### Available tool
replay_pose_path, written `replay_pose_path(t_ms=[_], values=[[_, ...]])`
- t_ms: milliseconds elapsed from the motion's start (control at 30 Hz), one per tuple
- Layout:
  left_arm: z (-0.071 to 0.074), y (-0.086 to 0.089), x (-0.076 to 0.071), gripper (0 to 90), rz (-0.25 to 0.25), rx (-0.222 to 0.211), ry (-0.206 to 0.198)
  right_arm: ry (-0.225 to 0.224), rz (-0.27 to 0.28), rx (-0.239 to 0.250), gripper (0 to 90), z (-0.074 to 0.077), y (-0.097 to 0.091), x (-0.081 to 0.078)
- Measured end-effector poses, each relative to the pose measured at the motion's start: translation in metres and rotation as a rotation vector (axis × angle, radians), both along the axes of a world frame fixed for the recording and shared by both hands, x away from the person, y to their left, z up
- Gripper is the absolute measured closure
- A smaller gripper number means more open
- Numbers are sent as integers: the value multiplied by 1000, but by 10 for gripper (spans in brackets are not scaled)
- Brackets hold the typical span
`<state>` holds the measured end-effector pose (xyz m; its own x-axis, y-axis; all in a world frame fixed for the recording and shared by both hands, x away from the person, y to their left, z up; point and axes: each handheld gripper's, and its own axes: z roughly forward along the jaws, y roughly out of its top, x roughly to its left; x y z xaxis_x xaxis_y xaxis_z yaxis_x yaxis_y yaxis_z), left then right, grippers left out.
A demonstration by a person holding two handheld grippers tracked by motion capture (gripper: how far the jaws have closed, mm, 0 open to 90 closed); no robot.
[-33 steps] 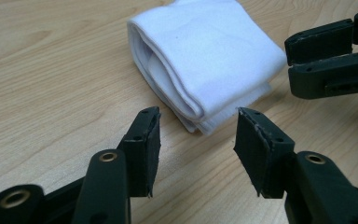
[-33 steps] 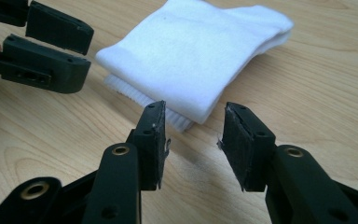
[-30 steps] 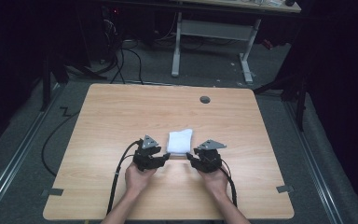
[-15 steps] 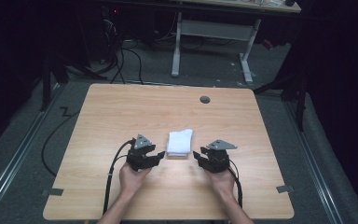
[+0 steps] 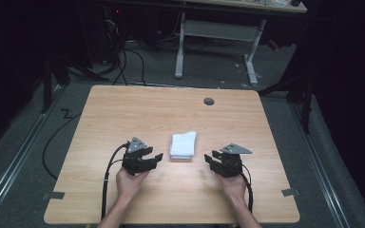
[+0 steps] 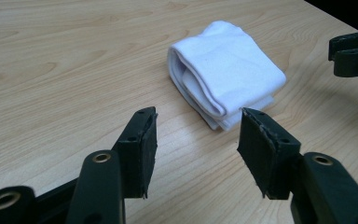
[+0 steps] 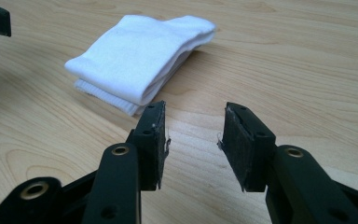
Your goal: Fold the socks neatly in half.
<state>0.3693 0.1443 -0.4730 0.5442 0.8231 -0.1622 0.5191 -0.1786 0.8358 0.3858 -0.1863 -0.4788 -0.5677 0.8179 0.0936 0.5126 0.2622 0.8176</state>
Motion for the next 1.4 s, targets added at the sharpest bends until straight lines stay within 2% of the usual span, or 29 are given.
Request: replay_pose_path(t_ms=[300, 700, 933, 1100, 1233, 1400], values=[[-1, 14, -5, 462, 25, 2, 3, 2, -6, 8, 591, 0, -7, -2], [1, 31, -11, 460, 64, -19, -9, -4, -27, 29, 589, 4, -21, -7], [-3, 40, -14, 455, 83, -22, -2, 7, -46, 42, 586, -2, -31, -9], [-8, 46, -16, 451, 104, -25, 12, 9, -56, 43, 584, -4, -37, -10], [-12, 50, -16, 448, 116, -9, 18, 15, -70, 47, 580, -5, -41, -10], [-17, 55, -14, 445, 133, -9, 42, 22, -91, 38, 572, -9, -48, -9]])
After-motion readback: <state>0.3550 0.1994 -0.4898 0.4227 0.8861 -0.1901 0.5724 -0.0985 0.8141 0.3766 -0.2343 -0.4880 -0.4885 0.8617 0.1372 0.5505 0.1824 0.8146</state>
